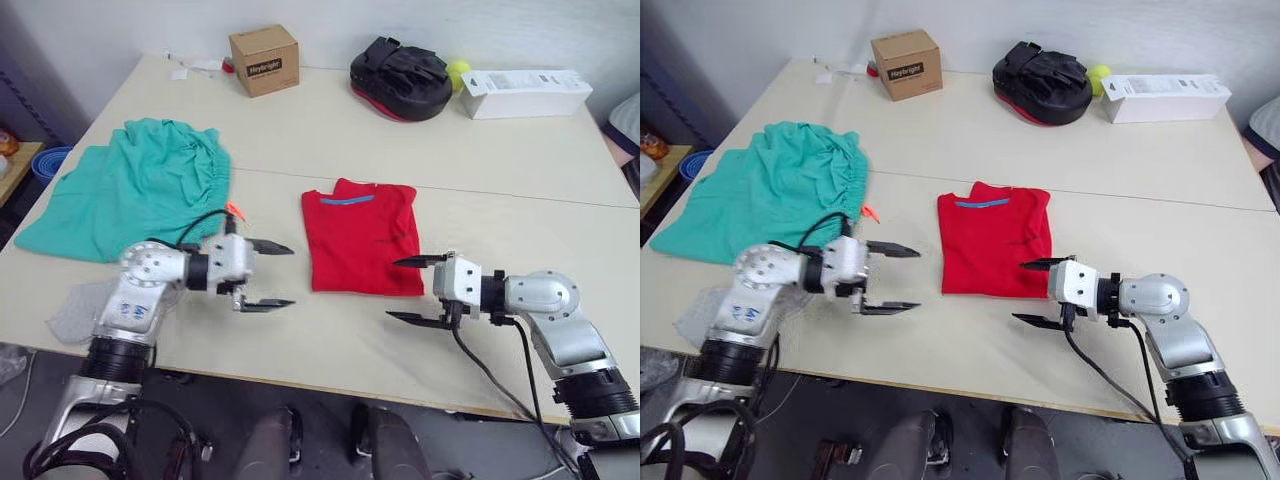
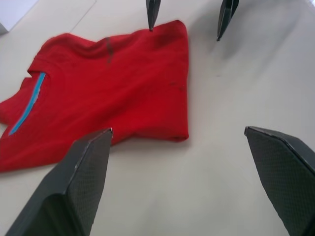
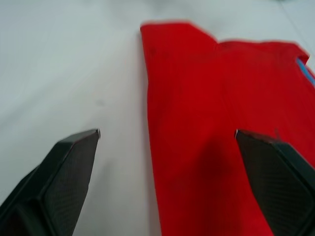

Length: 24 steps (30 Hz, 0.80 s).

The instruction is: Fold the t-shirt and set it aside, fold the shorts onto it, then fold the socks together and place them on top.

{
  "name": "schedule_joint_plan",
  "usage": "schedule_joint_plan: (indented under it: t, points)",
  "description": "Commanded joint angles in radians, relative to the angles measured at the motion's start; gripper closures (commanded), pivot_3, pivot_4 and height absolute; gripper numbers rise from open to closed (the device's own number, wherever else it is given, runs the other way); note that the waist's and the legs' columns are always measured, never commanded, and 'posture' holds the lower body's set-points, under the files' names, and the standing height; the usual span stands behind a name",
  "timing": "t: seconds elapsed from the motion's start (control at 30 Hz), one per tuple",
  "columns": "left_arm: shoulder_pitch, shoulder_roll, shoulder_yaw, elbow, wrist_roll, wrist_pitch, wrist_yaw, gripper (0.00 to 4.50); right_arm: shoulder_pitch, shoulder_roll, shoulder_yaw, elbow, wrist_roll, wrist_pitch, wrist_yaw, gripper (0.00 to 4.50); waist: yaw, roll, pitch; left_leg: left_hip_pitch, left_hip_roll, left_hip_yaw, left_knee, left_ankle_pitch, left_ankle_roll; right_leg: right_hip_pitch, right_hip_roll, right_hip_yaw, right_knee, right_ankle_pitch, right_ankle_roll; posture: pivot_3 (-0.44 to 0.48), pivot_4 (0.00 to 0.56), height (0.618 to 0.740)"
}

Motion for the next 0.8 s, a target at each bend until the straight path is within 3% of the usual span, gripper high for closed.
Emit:
schedule_joint_plan:
  t: [0.03, 0.13, 0.23, 0.33, 0.43, 0.6, 0.67, 0.8]
  points:
    - [-0.047, -0.047, -0.066, 0.028, 0.115, -0.055, 0.096, 0.0, -0.038, 0.0, 0.004, 0.064, -0.042, -0.116, -0.015, 0.04, 0.001, 0.0, 0.0, 0.0, 0.0, 0.0, 0.0, 0.0, 0.0, 0.0, 0.0, 0.0, 0.0, 0.0, 0.0, 0.0, 0.15, 0.74]
    - [-0.095, -0.105, -0.112, 0.1, 0.188, -0.06, 0.172, 0.0, -0.051, 0.002, 0.012, 0.11, -0.055, -0.142, -0.019, 0.04, 0.001, 0.0, 0.0, 0.0, 0.0, 0.0, 0.001, 0.0, 0.0, 0.0, 0.001, -0.001, 0.0, 0.0, 0.0, 0.0, 0.15, 0.74]
    - [-0.13, -0.119, -0.144, 0.164, 0.259, -0.065, 0.226, 0.4, -0.059, 0.002, 0.019, 0.14, -0.069, -0.169, -0.019, 0.61, -0.002, 0.0, 0.0, 0.0, 0.001, 0.0, 0.001, 0.0, 0.0, 0.0, 0.001, -0.001, 0.001, 0.0, 0.0, 0.0, 0.15, 0.74]
    - [-0.15, -0.131, -0.155, 0.204, 0.289, -0.044, 0.268, 1.26, -0.06, 0.003, 0.023, 0.169, -0.077, -0.198, -0.022, 1.66, -0.002, 0.0, 0.0, 0.001, 0.001, 0.0, 0.001, 0.0, 0.001, 0.001, 0.001, -0.001, 0.001, 0.0, 0.0, 0.0, 0.15, 0.74]
    - [-0.135, -0.128, -0.172, 0.189, 0.279, -0.01, 0.231, 2.19, -0.054, 0.004, 0.026, 0.183, -0.079, -0.215, -0.022, 2.72, -0.002, 0.0, 0.0, 0.003, 0.001, 0.0, 0.002, 0.0, 0.001, 0.003, 0.001, 0.0, 0.001, 0.0, 0.0, 0.0, 0.15, 0.74]
    - [-0.049, -0.061, -0.181, 0.033, 0.194, 0.064, 0.083, 3.78, 0.003, -0.015, 0.04, 0.156, -0.055, -0.221, 0.009, 4.46, -0.009, 0.0, 0.0, 0.006, 0.001, 0.0, 0.001, 0.0, 0.0, 0.005, 0.0, 0.001, 0.001, 0.0, 0.0, 0.0, 0.15, 0.74]
    - [-0.011, -0.031, -0.173, -0.042, 0.153, 0.1, 0.044, 4.42, 0.033, -0.029, 0.041, 0.119, -0.03, -0.208, 0.03, 4.5, -0.012, 0.0, 0.0, 0.008, 0.001, 0.0, -0.001, -0.001, -0.001, 0.005, 0.001, 0.001, 0.001, -0.001, -0.001, 0.0, 0.15, 0.74]
    - [0.068, 0.052, -0.152, -0.197, 0.078, 0.117, -0.036, 4.48, 0.136, -0.079, 0.032, -0.035, 0.036, -0.143, 0.073, 4.5, -0.016, 0.0, 0.0, 0.008, 0.002, 0.0, -0.002, -0.001, -0.001, 0.006, 0.0, 0.001, 0.0, -0.001, -0.002, 0.0, 0.15, 0.74]
